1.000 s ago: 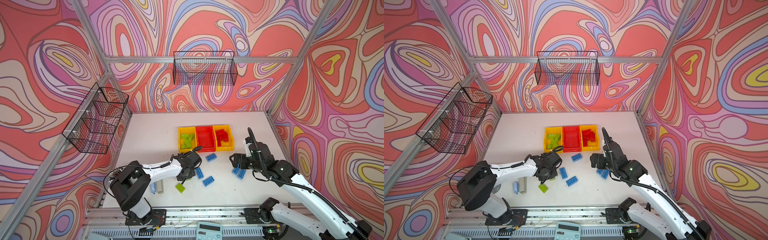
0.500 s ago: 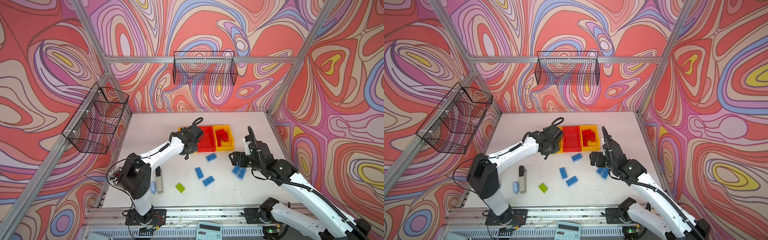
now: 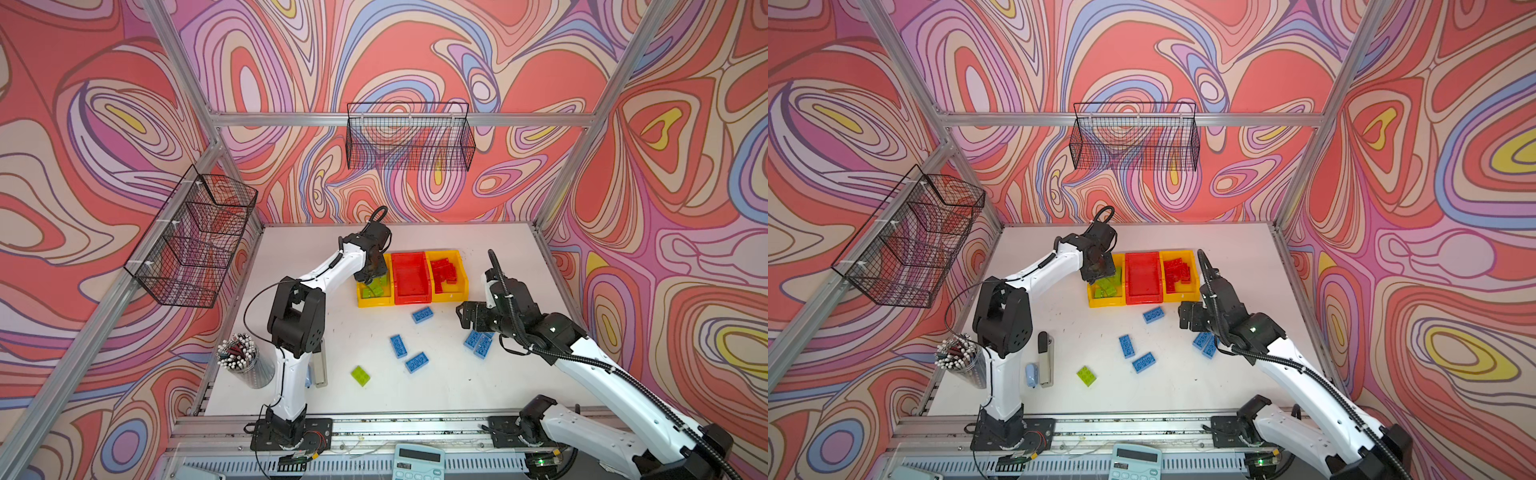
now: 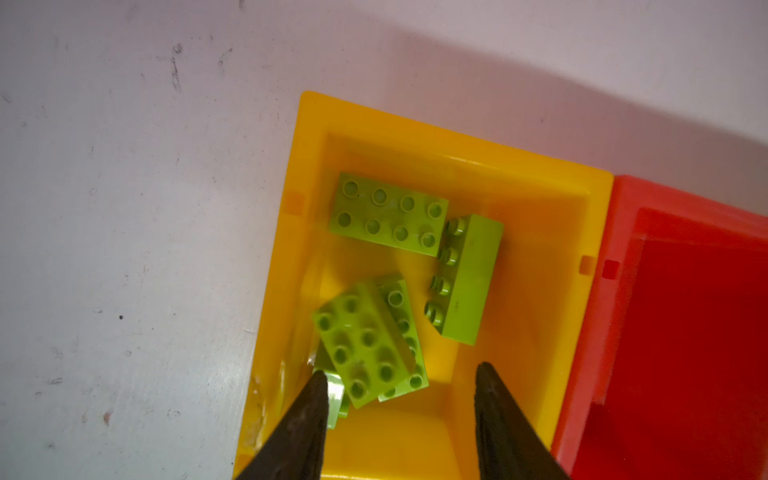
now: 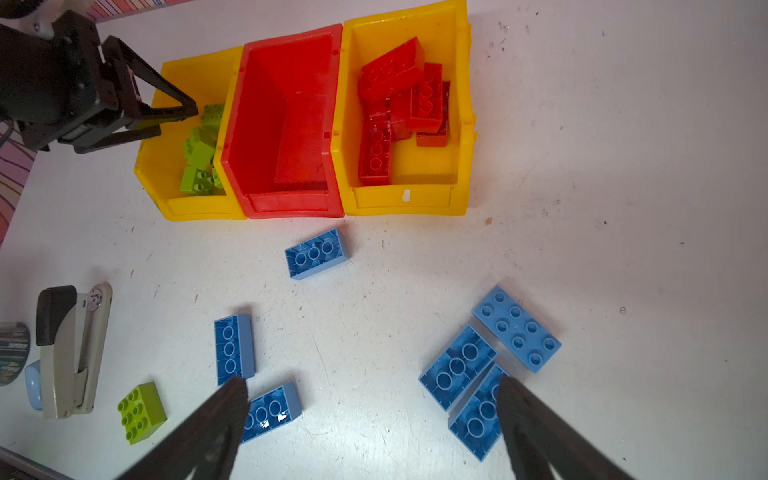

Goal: Sort the legos into containers by color
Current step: 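Carry the lime-green brick into the yellow bin and open the left gripper, then move the left gripper back toward the last lime-green brick on the table, then lower the left gripper onto the lime-green brick by the stapler and grasp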

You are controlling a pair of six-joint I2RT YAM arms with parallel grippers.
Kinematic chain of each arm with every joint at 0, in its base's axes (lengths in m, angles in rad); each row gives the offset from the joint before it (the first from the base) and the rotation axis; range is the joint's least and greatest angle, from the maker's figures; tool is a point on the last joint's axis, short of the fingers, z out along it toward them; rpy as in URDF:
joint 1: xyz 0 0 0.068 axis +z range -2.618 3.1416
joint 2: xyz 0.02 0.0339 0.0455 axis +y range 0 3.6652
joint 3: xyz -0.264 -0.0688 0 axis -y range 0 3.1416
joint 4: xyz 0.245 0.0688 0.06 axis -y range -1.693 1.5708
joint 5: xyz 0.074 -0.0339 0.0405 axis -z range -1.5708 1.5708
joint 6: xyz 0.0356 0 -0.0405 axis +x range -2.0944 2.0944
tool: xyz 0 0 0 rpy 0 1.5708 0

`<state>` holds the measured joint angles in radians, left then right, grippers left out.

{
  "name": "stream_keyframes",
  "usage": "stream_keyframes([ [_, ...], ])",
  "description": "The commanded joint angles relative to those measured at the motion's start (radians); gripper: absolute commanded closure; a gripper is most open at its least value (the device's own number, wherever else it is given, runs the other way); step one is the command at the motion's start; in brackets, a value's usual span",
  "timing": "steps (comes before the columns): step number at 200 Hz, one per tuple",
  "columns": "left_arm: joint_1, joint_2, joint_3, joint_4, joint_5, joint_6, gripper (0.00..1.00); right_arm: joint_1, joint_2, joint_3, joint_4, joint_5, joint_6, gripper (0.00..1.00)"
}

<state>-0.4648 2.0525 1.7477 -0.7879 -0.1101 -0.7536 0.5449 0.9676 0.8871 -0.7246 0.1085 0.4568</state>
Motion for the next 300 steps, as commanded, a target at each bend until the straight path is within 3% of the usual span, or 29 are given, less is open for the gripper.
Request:
stream_keyframes([
  [1, -0.009, -0.079, -0.053, -0.005, 0.045, -0.003, 0.44, 0.006, 0.003, 0.028, 0.023, 0.009, -0.01, 0.02],
  [62, -0.052, -0.487, -0.511, 0.056, 0.036, -0.114, 0.43, 0.007, 0.024, 0.011, 0.058, -0.054, -0.001, 0.02],
  [103, -0.171, -0.752, -0.792, -0.01, -0.027, -0.254, 0.4, 0.007, 0.019, -0.037, 0.082, -0.062, 0.006, 0.02],
  [141, -0.3, -0.901, -0.953, -0.04, -0.049, -0.419, 0.39, 0.007, -0.006, -0.066, 0.097, -0.084, 0.019, 0.02],
  [219, -0.54, -0.873, -1.059, -0.011, -0.076, -0.664, 0.39, 0.007, -0.117, -0.104, 0.045, -0.076, 0.023, 0.02],
  [300, -0.581, -0.796, -1.116, 0.091, -0.045, -0.743, 0.38, 0.007, -0.124, -0.111, 0.062, -0.11, 0.011, 0.02],
])
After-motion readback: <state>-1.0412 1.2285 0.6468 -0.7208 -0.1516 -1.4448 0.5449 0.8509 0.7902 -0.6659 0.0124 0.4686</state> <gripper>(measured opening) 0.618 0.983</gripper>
